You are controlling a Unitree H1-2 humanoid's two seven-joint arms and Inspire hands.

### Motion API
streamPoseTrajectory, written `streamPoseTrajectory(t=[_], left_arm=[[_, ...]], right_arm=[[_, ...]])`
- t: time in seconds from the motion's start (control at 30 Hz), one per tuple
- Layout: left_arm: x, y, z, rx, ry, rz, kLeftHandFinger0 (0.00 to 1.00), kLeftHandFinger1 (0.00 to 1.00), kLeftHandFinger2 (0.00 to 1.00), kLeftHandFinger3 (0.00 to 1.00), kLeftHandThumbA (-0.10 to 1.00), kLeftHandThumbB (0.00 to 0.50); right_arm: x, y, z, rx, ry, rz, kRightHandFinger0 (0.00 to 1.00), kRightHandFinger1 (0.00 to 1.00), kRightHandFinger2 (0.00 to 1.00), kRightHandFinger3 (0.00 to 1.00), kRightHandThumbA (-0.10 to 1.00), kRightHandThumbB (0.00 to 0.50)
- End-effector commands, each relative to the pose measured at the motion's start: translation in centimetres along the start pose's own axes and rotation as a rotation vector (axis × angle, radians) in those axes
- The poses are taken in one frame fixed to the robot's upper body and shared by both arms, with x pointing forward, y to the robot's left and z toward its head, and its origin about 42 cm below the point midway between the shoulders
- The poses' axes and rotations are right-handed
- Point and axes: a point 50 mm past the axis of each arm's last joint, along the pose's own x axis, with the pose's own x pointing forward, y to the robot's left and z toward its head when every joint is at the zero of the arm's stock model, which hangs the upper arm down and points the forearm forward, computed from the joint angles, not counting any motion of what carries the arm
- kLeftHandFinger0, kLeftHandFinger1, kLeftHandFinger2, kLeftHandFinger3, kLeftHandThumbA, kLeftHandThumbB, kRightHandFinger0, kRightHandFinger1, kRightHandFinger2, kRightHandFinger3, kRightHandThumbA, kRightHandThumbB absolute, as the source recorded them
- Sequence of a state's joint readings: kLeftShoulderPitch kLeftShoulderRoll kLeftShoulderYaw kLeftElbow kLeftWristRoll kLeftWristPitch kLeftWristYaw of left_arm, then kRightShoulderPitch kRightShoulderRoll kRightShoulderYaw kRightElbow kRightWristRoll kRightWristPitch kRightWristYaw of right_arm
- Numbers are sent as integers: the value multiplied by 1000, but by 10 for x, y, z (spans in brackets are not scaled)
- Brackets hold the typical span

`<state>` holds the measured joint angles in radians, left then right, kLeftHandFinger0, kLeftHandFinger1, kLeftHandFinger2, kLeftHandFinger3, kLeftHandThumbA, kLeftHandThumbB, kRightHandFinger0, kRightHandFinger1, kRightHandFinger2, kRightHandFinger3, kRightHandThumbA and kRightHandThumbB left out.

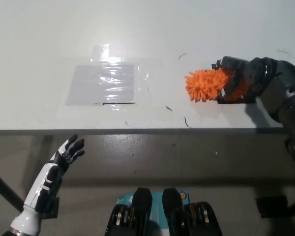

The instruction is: The robot uses it right hand to pick up an extended orange duster kept in the middle of the desk and presses its handle against the desk to collapse it

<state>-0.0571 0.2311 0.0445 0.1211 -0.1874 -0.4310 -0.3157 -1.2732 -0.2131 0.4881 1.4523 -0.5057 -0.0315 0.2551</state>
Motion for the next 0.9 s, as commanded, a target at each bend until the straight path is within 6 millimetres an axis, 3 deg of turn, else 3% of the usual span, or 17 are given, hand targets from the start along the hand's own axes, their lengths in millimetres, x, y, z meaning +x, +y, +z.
streamPoseTrajectory(t=[0.0,0.03,0.17,0.23,0.57,0.7,0.8,0.87], left_arm=[[12,6,13,33,-81,-20,1000,1000,1000,1000,1000,309],[11,6,14,37,-79,-21,1000,1000,1000,1000,1000,306],[13,6,14,35,-83,-20,1000,1000,1000,1000,1000,301],[14,7,15,37,-84,-16,1000,1000,1000,1000,1000,320],[16,9,15,32,-85,-18,1000,1000,1000,1000,1000,311],[15,9,16,29,-84,-17,1000,1000,1000,1000,1000,307],[15,10,15,31,-85,-14,1000,1000,1000,1000,1000,308],[14,9,14,29,-83,-12,1000,1000,1000,1000,1000,320]], right_arm=[[-10,-44,15,22,-127,-366,135,589,992,924,-100,141],[-10,-45,14,25,-127,-371,121,580,961,881,-100,149],[-11,-49,14,27,-122,-387,116,577,958,974,-100,142],[-12,-51,13,35,-125,-397,78,554,948,978,-100,133],[-17,-63,1,88,-142,-462,42,537,947,996,-100,139],[-27,-87,4,219,-226,-559,81,554,909,929,-100,141],[-39,-116,16,276,-303,-651,4,472,828,878,-100,135],[-48,-134,25,324,-368,-705,0,397,753,766,-100,128]])
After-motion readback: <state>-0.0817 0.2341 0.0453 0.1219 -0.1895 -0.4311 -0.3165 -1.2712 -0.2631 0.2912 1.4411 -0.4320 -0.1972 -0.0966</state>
